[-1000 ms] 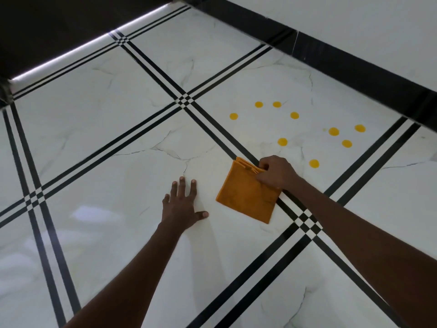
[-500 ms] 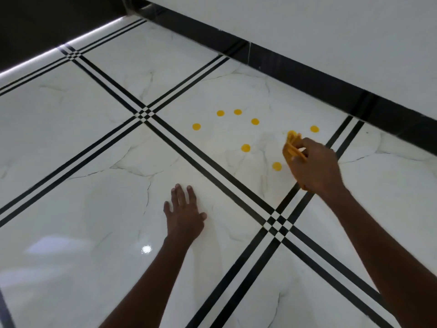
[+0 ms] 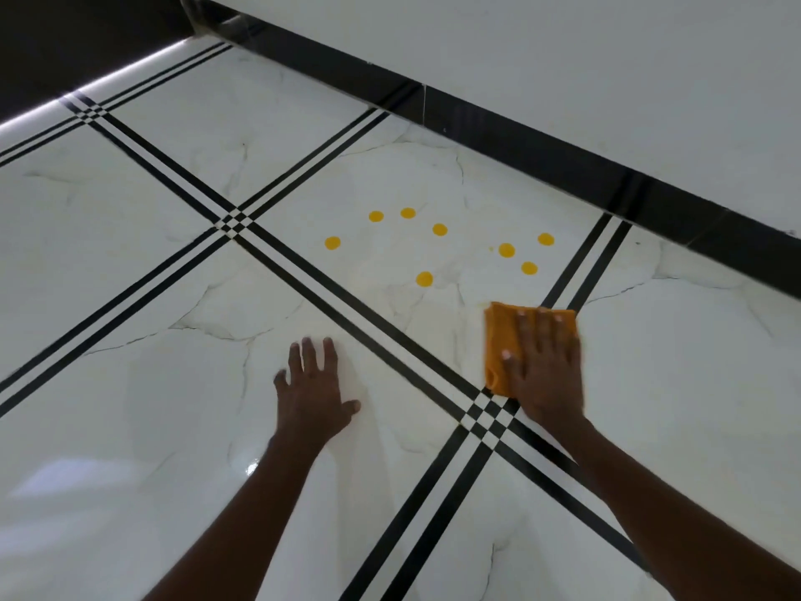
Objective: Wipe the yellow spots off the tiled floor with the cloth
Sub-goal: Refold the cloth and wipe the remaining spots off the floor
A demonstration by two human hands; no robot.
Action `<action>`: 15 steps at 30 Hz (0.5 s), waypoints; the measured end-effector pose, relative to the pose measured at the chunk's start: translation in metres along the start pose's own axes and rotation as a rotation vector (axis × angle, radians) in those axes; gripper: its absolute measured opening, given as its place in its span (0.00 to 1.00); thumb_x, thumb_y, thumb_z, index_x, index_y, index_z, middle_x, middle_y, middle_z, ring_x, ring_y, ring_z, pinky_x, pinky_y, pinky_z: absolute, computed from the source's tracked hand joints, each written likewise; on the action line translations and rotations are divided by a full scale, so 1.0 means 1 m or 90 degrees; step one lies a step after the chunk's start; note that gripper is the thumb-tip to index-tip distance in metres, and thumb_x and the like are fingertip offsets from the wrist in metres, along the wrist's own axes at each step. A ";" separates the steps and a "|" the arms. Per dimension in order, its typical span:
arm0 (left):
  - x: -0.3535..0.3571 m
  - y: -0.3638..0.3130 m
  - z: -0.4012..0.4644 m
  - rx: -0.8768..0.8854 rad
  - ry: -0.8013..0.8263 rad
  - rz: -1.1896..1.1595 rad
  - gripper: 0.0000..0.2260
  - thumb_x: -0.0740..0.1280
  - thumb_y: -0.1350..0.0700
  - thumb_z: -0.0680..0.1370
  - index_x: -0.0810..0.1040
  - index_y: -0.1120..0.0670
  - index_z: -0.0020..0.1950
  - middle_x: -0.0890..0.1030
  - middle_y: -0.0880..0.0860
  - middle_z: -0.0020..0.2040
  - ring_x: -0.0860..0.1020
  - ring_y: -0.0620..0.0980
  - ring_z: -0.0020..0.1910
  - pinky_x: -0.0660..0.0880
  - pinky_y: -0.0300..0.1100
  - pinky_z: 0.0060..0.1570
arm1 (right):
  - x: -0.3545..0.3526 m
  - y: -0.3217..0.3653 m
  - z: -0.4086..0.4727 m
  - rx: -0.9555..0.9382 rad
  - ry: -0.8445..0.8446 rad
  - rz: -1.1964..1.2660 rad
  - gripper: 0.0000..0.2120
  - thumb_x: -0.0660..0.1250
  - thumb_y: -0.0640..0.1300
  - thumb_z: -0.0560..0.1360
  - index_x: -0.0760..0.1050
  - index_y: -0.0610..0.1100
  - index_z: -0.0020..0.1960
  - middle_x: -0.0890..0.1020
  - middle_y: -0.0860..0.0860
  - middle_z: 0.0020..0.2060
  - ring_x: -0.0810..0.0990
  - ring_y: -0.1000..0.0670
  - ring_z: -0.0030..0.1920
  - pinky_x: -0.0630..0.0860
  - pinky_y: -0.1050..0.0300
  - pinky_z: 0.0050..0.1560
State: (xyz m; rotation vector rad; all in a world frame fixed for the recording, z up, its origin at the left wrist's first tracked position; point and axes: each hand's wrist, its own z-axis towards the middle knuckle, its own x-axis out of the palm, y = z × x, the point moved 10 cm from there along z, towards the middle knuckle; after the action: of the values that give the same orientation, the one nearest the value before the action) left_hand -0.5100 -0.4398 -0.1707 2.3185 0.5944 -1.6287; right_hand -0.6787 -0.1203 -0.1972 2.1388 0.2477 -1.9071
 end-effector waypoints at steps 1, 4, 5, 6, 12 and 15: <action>-0.006 -0.007 0.008 0.031 -0.015 -0.011 0.51 0.67 0.32 0.74 0.42 0.53 0.83 0.43 0.61 0.82 0.43 0.61 0.81 0.54 0.60 0.76 | -0.005 -0.028 -0.002 0.062 -0.012 0.002 0.34 0.49 0.61 0.82 0.53 0.45 0.83 0.60 0.38 0.80 0.57 0.34 0.80 0.55 0.31 0.77; 0.001 -0.020 0.028 0.075 0.039 -0.019 0.57 0.68 0.27 0.67 0.40 0.50 0.83 0.38 0.59 0.82 0.40 0.60 0.81 0.50 0.61 0.77 | -0.014 -0.080 0.018 0.200 -0.009 0.018 0.34 0.48 0.60 0.82 0.56 0.41 0.81 0.63 0.34 0.78 0.60 0.30 0.78 0.59 0.26 0.73; 0.007 -0.021 0.032 0.071 0.053 -0.002 0.58 0.69 0.26 0.66 0.40 0.50 0.83 0.38 0.59 0.82 0.40 0.60 0.81 0.50 0.61 0.77 | -0.017 -0.084 0.036 0.239 -0.002 0.033 0.34 0.47 0.61 0.82 0.56 0.41 0.81 0.62 0.33 0.78 0.59 0.29 0.78 0.58 0.25 0.73; 0.011 -0.021 0.034 0.066 0.054 0.015 0.59 0.69 0.26 0.66 0.39 0.50 0.82 0.37 0.59 0.82 0.40 0.61 0.81 0.50 0.62 0.77 | -0.020 -0.080 0.056 0.272 -0.003 0.047 0.35 0.46 0.61 0.81 0.54 0.40 0.81 0.59 0.32 0.78 0.57 0.29 0.78 0.57 0.24 0.73; 0.019 -0.022 0.035 0.064 0.085 0.058 0.61 0.70 0.27 0.66 0.35 0.52 0.82 0.34 0.61 0.81 0.38 0.62 0.81 0.52 0.61 0.78 | -0.004 0.073 0.086 0.044 0.003 0.058 0.35 0.46 0.61 0.81 0.49 0.45 0.83 0.54 0.37 0.82 0.51 0.33 0.81 0.45 0.30 0.79; 0.015 -0.023 0.038 0.072 0.119 0.052 0.61 0.72 0.29 0.66 0.34 0.51 0.81 0.33 0.60 0.81 0.38 0.62 0.81 0.54 0.59 0.78 | -0.002 0.084 0.047 -0.058 -0.007 0.030 0.35 0.48 0.62 0.82 0.49 0.48 0.84 0.55 0.41 0.82 0.51 0.36 0.82 0.47 0.33 0.80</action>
State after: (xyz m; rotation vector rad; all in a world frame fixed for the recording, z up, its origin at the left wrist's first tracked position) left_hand -0.5485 -0.4328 -0.1972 2.5601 0.4486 -1.4555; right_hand -0.6979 -0.2142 -0.1934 2.0566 0.2749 -1.8444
